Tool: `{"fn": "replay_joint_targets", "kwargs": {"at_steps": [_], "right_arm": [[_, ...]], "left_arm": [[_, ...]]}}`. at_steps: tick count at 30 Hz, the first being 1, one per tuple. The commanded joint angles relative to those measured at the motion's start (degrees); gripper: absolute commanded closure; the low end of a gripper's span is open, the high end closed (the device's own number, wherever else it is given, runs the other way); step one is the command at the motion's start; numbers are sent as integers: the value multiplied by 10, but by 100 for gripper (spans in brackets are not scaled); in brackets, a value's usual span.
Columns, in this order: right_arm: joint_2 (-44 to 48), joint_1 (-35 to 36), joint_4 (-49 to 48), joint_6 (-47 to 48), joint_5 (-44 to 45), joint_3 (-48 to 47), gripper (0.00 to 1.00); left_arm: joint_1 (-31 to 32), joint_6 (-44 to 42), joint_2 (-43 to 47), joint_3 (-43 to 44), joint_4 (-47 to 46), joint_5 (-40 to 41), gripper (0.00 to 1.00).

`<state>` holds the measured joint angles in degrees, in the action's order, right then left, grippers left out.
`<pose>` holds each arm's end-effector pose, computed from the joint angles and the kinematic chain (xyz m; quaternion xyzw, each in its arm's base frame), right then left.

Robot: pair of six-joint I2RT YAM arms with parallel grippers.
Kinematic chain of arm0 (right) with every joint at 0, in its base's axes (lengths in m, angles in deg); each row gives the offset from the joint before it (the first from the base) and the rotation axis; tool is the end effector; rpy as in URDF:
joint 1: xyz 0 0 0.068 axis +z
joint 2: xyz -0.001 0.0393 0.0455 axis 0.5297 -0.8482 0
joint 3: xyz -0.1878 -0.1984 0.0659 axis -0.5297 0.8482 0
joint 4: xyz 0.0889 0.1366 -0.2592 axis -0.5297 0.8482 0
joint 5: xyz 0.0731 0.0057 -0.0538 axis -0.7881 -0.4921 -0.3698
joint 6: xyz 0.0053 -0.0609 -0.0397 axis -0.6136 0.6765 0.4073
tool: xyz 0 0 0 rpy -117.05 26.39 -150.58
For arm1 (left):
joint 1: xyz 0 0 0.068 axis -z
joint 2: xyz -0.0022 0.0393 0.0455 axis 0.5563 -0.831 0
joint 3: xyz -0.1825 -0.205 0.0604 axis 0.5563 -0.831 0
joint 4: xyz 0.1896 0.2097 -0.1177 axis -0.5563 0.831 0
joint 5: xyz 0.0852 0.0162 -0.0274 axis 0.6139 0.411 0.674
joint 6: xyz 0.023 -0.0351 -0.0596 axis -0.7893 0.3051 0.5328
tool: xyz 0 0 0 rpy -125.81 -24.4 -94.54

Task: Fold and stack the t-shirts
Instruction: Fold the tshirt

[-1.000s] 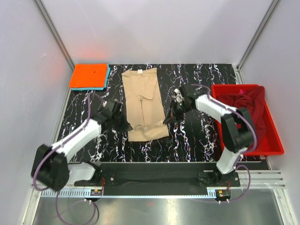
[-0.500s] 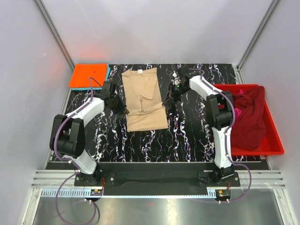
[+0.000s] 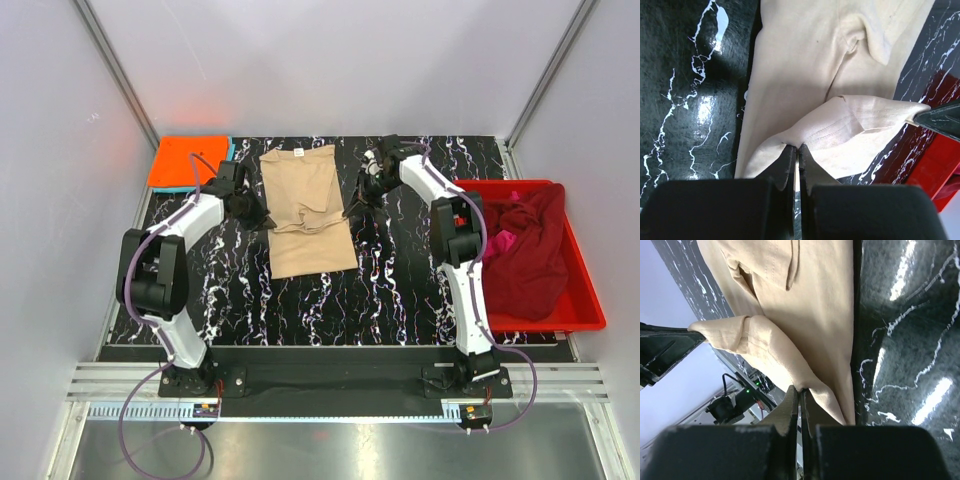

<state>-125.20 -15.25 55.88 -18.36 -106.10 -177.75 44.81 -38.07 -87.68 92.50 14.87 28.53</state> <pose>0.5240 0.2000 0.1383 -0.0021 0.9231 0.3843 0.0176 0.4128 -0.0967 0.1752 -0.2343 0.9234 -0.2408 0.1857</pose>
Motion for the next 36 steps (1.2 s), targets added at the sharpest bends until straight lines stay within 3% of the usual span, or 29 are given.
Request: {"fn": "replay_joint_targets", "kwargs": {"at_steps": [1, 11, 16, 18, 19, 22, 23, 26, 28, 31, 36], "right_arm": [[-13, -3, 7, 4, -35, -41, 100], [-42, -10, 9, -2, -41, -82, 100], [-55, -16, 8, 1, -39, -86, 94], [-63, -21, 4, 1, -40, -93, 86], [-67, -21, 4, 1, -40, -98, 75], [-101, -31, 40, 26, -25, -163, 67], [-120, -33, 78, 38, -11, -215, 63], [-109, -35, 134, 64, 34, -262, 50], [-67, -30, 128, 65, 65, -217, 50], [38, -5, 21, 45, 98, -22, 47], [119, 35, -95, 3, 101, 106, 48]], "left_arm": [[-5, -7, -5, 29, -6, -12, 100], [-17, -11, -26, 36, -9, -17, 100], [-20, -22, -57, 62, -6, -35, 97], [-20, -26, -73, 83, 4, -37, 86], [-20, -33, -75, 88, 6, -32, 82], [-20, -78, -71, 141, 52, 46, 69], [-20, -88, -61, 153, 79, 90, 59], [-20, -122, -26, 177, 110, 139, 57], [-20, -130, 6, 149, 108, 149, 57], [-19, -124, 76, 64, 58, 118, 56], [3, -104, 112, -40, -41, 8, 59]]}}
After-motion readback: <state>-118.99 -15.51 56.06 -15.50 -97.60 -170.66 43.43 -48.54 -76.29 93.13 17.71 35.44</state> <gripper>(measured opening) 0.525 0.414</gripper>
